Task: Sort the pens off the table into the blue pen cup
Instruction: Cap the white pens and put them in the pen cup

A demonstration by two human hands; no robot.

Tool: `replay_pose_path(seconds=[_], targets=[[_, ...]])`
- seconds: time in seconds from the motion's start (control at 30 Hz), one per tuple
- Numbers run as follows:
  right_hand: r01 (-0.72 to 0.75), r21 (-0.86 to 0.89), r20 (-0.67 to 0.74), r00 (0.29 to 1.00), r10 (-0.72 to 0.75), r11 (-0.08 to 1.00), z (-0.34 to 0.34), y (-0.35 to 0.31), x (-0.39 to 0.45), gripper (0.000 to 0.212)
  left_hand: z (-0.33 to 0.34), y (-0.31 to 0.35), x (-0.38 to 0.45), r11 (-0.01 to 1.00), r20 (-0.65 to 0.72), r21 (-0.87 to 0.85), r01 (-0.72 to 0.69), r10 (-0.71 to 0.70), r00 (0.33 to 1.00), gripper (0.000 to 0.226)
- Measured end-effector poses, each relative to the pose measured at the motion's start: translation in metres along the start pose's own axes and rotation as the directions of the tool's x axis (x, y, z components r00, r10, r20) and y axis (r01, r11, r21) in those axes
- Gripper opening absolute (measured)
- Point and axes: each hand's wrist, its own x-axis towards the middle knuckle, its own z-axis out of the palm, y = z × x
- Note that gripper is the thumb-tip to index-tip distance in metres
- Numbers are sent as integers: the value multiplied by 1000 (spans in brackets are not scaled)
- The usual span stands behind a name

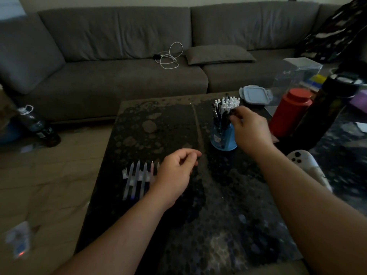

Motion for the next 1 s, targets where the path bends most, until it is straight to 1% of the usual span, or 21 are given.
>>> replay_pose_path(seconds=[0.07,0.13,0.23,0.27,0.3,0.33,0.37,0.4,0.43,0.47,0.5,0.53,0.57,0.6,0.63,0.67,0.7,0.87,0.93,1.0], targets=[[7,-61,-6,1000,-8,998,4,4,2,19,-1,-1,0,996,30,78,-30,28,999,21],[-5,-81,9,1000,6,997,7,6,4,20,-3,-2,0,978,73,192,-84,71,995,20],[-63,-59,31,997,65,996,6,6,5,26,-6,-8,4,910,88,377,-172,150,985,18],[-90,-30,12,996,91,995,4,4,3,31,-8,-10,6,879,70,437,-191,178,981,18],[-102,0,-41,994,102,995,1,1,0,36,-10,-12,9,842,44,502,-199,205,978,19],[-92,21,-114,989,94,996,-3,-3,-5,36,-14,-13,13,801,11,567,-193,227,974,23],[-63,45,-178,981,70,997,-8,-9,-10,31,-19,-14,16,758,-25,629,-173,241,970,30],[-29,82,-200,979,45,996,-11,-16,-15,24,-24,-13,20,708,-57,692,-140,247,967,38],[-6,126,-155,988,25,992,-13,-25,-21,19,-30,-12,22,644,-79,758,-100,244,967,46],[4,155,-40,999,3,988,-11,-35,-28,17,-34,-11,23,566,-92,822,-60,236,967,50],[11,144,121,992,-28,990,-5,-44,-37,18,-39,-10,25,493,-97,870,-28,225,970,51],[42,91,283,957,-67,995,5,-51,-46,18,-42,-11,26,443,-96,897,-4,203,974,48],[99,23,419,903,-99,995,18,-55,-55,18,-45,-11,26,421,-99,907,16,176,980,43],[160,-37,523,844,-117,986,32,-57,-63,15,-47,-12,27,419,-105,907,34,146,984,37],[205,-80,594,795,-119,975,46,-57,-71,12,-49,-14,26,428,-112,902,49,123,986,32],[230,-100,633,765,-117,968,57,-56,-78,10,-50,-15,25,437,-114,898,58,102,988,29],[238,-104,651,750,-115,966,66,-54,-83,12,-50,-17,24,442,-106,895,58,84,991,28],[281,-134,685,719,-116,950,82,-47,-88,37,-48,-16,22,436,-83,898,56,44,996,32],[252,-133,698,710,-89,959,81,-47,-84,42,-48,-16,23,430,-83,901,58,40,996,32],[199,-106,690,720,-72,974,77,-45,-79,45,-47,-17,24,424,-78,904,54,39,996,32]])
